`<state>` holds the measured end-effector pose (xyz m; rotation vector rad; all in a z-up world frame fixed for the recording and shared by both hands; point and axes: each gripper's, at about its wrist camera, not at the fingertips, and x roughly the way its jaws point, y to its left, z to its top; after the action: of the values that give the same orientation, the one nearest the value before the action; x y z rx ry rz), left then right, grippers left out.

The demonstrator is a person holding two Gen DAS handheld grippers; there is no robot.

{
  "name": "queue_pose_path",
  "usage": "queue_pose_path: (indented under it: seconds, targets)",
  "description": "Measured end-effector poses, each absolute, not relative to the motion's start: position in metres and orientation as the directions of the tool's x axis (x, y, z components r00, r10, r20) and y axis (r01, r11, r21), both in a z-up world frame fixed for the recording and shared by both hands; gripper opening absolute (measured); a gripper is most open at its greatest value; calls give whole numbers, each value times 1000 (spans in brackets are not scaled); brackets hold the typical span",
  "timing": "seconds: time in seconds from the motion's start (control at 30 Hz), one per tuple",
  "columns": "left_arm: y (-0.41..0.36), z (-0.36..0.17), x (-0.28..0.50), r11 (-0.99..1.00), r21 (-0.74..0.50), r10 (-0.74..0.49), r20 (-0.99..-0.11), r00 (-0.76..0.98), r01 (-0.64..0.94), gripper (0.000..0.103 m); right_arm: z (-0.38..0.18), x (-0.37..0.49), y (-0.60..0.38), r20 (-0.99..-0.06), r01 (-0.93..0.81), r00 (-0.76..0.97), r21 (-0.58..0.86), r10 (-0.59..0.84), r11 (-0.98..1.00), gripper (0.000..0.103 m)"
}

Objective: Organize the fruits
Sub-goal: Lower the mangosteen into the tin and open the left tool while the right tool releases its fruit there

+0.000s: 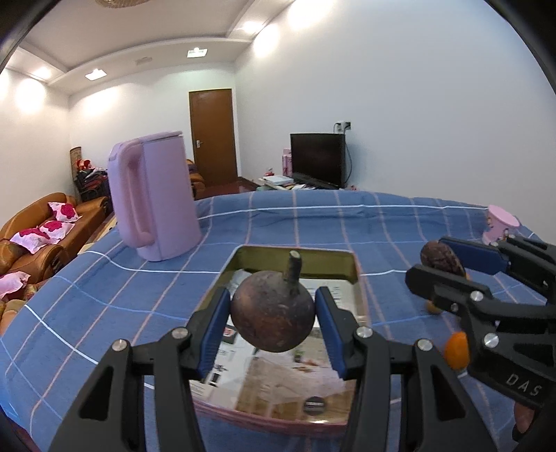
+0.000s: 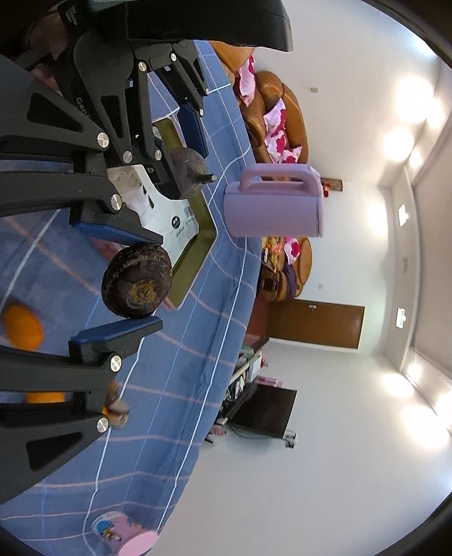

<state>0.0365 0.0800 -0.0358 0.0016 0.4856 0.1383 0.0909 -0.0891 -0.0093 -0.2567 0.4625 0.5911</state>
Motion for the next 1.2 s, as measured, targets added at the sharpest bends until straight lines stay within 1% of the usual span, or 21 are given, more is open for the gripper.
queue_pose_path:
  seconds: [0.27,0.37,0.47,0.93,1.13,1.2]
  targets:
    - [98,-44,48,989,41,143,-505,851,-142,52,-24,109,-57,-526,-615,699,-97,484,783,43]
    - [103,-46,52,991,23,127,-524,842,-135,52,-29,115,-49,-539,-621,688,-91,485,779,43]
    - [104,-48,54,989,38,141,-532,835,-143,52,-31,118,-47,-548,-624,681,-87,486,777,43]
    - [110,-57,66,990,31,130,-598,791,-139,53,-47,131,-40,-603,-646,630,-58,489,761,43]
    - [112,-57,67,989,32,136,-600,788,-146,53,-49,133,-39,-609,-652,617,-41,499,757,43]
    - [111,-54,65,987,40,148,-580,801,-153,54,-50,134,-39,-615,-657,607,-32,503,753,44]
